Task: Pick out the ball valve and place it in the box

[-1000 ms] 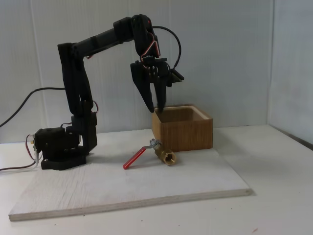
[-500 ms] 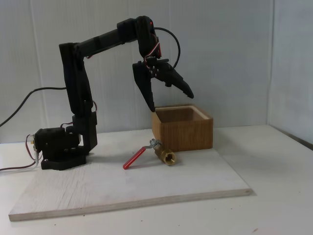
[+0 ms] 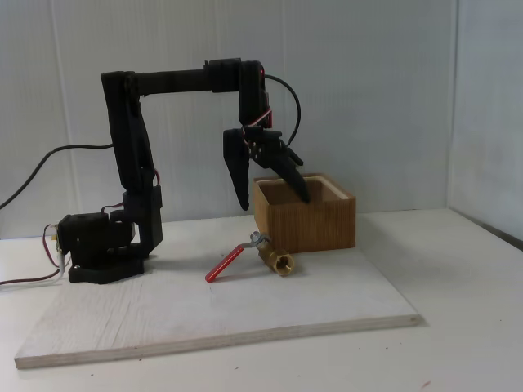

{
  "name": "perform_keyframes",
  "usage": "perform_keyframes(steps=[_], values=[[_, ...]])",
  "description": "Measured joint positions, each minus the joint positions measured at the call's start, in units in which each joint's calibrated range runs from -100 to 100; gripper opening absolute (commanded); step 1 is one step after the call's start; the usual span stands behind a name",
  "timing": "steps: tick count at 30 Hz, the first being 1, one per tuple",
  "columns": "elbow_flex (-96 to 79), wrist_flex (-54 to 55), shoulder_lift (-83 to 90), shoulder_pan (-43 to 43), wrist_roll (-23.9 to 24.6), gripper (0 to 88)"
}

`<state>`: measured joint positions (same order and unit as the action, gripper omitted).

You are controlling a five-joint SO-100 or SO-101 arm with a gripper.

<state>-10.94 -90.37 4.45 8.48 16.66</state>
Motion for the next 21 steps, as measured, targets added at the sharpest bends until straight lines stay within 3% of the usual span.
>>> perform_keyframes(steps=[9, 21], values=[[-8.2, 4.7, 0.0, -1.0, -0.1, 50.2], [-9.6, 6.2, 0.0, -0.8, -5.0, 50.2]])
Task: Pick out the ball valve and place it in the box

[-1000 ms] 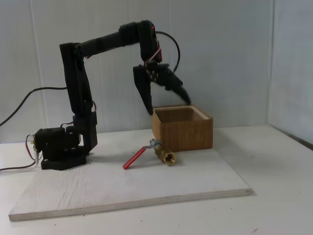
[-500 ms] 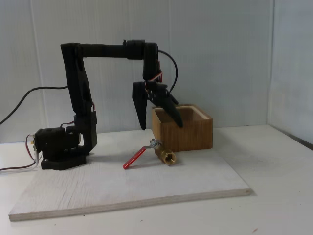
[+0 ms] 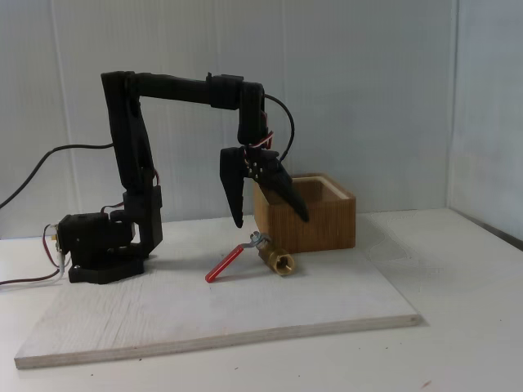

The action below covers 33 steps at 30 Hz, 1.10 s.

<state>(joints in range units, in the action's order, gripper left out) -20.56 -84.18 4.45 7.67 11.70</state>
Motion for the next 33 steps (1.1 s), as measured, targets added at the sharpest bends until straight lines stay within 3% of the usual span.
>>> perform_keyframes(steps=[21, 28, 33], values=[[5.5, -0.4, -0.1, -0.1, -0.1, 50.2], [11.4, -0.5, -0.1, -0.4, -6.9, 50.2], [14.0, -0.5, -0.1, -0.4, -14.7, 50.2]])
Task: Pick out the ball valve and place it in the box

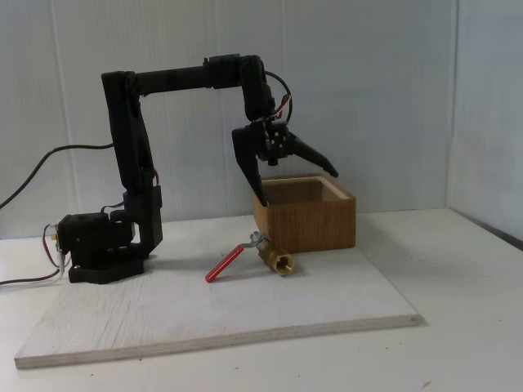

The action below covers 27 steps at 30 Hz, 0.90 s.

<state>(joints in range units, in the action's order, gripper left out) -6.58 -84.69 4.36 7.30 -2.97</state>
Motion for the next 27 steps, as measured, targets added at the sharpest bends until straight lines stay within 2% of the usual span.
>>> perform_keyframes(steps=[6, 12, 20, 27], values=[[0.2, 0.0, 0.0, 0.0, -12.3, 50.2], [0.2, 0.0, 0.0, 0.1, -21.6, 50.2], [0.2, 0.3, 0.0, 0.1, -39.8, 50.2], [0.2, 0.4, 0.0, -0.6, -47.7, 50.2]])
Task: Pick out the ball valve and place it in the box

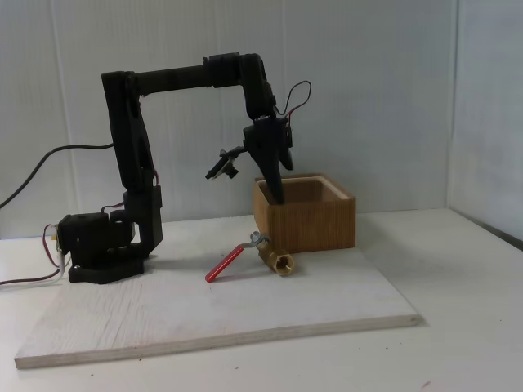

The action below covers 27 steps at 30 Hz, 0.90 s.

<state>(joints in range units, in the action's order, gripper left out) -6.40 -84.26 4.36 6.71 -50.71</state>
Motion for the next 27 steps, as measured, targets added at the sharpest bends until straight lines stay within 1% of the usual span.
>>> perform_keyframes(steps=[6, 12, 14, 16, 21, 23, 25, 27], values=[[0.0, 0.3, 0.0, 0.1, -8.7, 50.2], [0.0, 1.1, 0.7, -1.4, -11.3, 50.2], [0.0, 1.3, 2.0, -1.9, -13.3, 50.2], [-0.6, 1.5, 3.4, -2.1, -16.8, 50.2], [-6.6, 1.6, 7.3, -1.4, -30.1, 50.2], [-9.6, 1.8, 9.5, -0.3, -34.3, 50.2], [-12.6, 2.2, 11.7, 0.7, -36.6, 50.2], [-15.3, 4.7, 13.9, 1.3, -37.8, 50.2]])
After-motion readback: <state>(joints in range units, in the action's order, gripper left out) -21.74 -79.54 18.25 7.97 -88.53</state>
